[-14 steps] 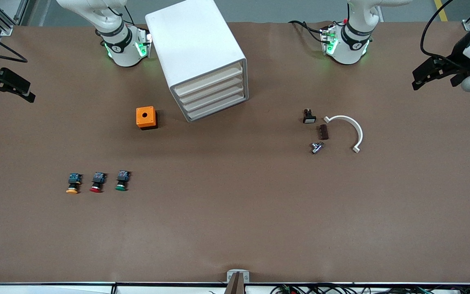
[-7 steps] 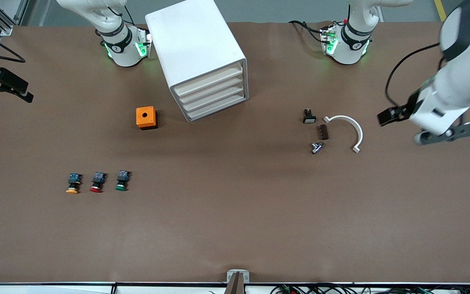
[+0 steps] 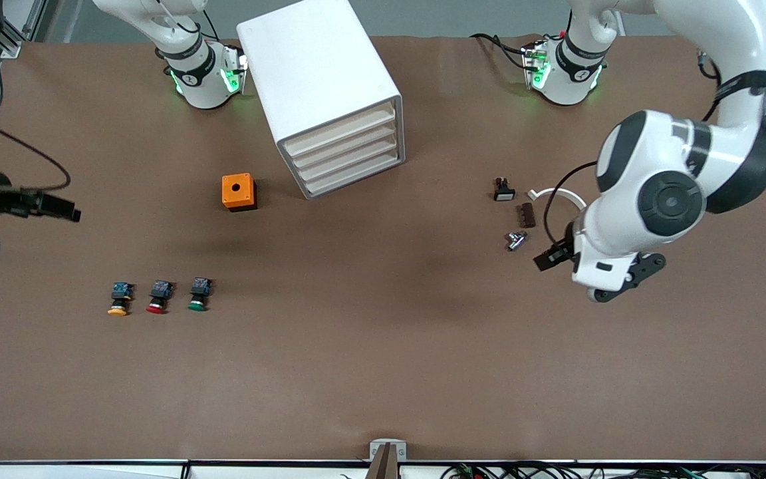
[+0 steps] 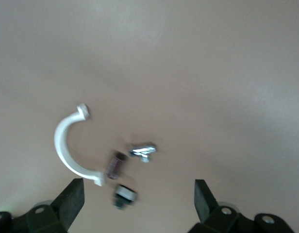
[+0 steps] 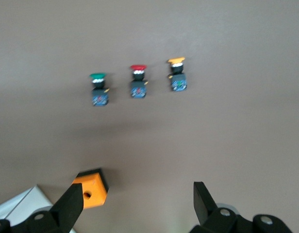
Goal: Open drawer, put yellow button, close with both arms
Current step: 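Grasp the drawer front with the left gripper while the right gripper grasps yellow button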
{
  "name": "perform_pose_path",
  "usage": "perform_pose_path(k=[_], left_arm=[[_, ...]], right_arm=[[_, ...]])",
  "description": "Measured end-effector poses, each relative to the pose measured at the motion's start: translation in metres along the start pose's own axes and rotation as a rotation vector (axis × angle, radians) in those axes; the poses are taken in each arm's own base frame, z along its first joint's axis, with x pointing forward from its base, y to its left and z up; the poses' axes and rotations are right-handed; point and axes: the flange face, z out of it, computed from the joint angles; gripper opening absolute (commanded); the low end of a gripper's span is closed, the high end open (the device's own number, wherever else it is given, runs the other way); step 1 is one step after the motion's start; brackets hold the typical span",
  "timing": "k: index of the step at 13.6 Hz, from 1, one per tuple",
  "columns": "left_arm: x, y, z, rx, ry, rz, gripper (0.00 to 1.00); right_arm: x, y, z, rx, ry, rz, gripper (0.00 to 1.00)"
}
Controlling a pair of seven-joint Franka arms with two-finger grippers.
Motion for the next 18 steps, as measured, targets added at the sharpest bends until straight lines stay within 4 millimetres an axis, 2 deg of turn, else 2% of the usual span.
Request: perform_pose_path(k=[4,7,9,12,14,15,18], left_arm=[[-0.06,0.071,0.052,-0.022,-0.11,-0.414,1.0],[-0.1,0.104,0.091,0.01,-0.275,-0.639,1.0],[-0.124,0.118,0.106,0.062,-0.371,-0.811,1.0],[-0.163,0.131,0.108,0.146,-0.489,-1.027,1.0],[-0.197,0.139,0.109,0.228,-0.534,-1.136,1.0],[-0.212,0.141,0.11,0.278,-0.549,-1.194,0.96],[-0.244,0.141,0.122,0.448,-0.6,-1.249,0.74]], right_arm=[[0.032,0.017,0.054,-0.004,0.072,0.025,1.0],[0.044,0.021,0.127,-0.01,0.149,0.031,1.0],[0.049,0.023,0.18,-0.017,0.188,0.033,1.0],[0.058,0.027,0.242,-0.028,0.211,0.038,1.0],[0.064,0.037,0.27,-0.035,0.223,0.05,1.0],[0.066,0.043,0.28,-0.038,0.23,0.05,1.0],[0.068,0.063,0.301,-0.047,0.245,0.044,1.0]])
